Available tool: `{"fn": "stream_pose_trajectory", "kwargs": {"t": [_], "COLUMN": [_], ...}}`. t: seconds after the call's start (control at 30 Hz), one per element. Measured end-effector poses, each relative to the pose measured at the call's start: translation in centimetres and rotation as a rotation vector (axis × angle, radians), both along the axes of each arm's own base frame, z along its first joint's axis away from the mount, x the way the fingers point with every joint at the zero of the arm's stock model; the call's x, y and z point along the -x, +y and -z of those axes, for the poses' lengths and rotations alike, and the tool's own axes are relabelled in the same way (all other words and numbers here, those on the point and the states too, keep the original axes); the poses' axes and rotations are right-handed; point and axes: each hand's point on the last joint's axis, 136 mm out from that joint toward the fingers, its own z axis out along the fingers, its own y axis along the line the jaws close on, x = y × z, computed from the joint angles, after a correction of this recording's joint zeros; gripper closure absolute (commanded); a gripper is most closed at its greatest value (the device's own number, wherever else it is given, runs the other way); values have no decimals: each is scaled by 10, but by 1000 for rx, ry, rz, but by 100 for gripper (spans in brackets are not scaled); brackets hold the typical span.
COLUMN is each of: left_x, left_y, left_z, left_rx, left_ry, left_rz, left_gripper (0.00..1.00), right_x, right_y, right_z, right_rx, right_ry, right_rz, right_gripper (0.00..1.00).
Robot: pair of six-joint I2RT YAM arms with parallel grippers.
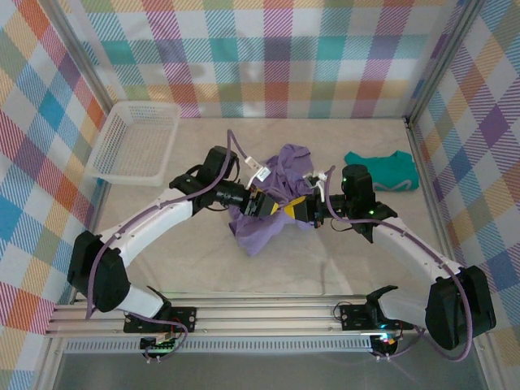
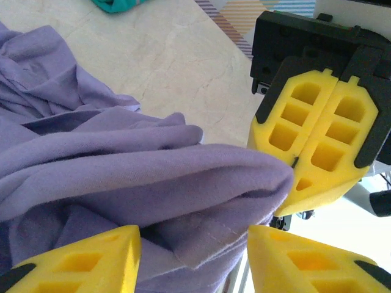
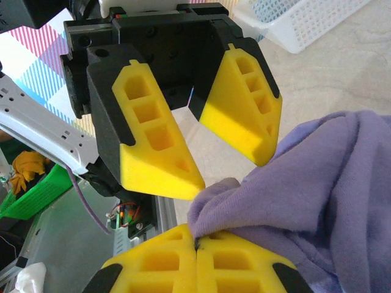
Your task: Fold the inside-out t-shirt
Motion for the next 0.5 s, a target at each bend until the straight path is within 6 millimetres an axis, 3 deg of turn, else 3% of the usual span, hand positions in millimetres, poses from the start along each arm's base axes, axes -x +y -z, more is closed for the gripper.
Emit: {"fn": "stream_pose_trajectory", "kwargs": {"t": [0.23, 0.5], "left_x": [2, 3], "left_y": [-3, -5], "left_z": [2, 6], "left_rx": [8, 9], "left_ry": [7, 24], "left_rz": [32, 46], "left_gripper": [58, 72], "right_x": [0, 1], "right_y": [0, 0], "right_z": [0, 2], "right_rx": [0, 6], "right_ry": [0, 12], "right_rz": [0, 1], "right_gripper": [100, 100]}}
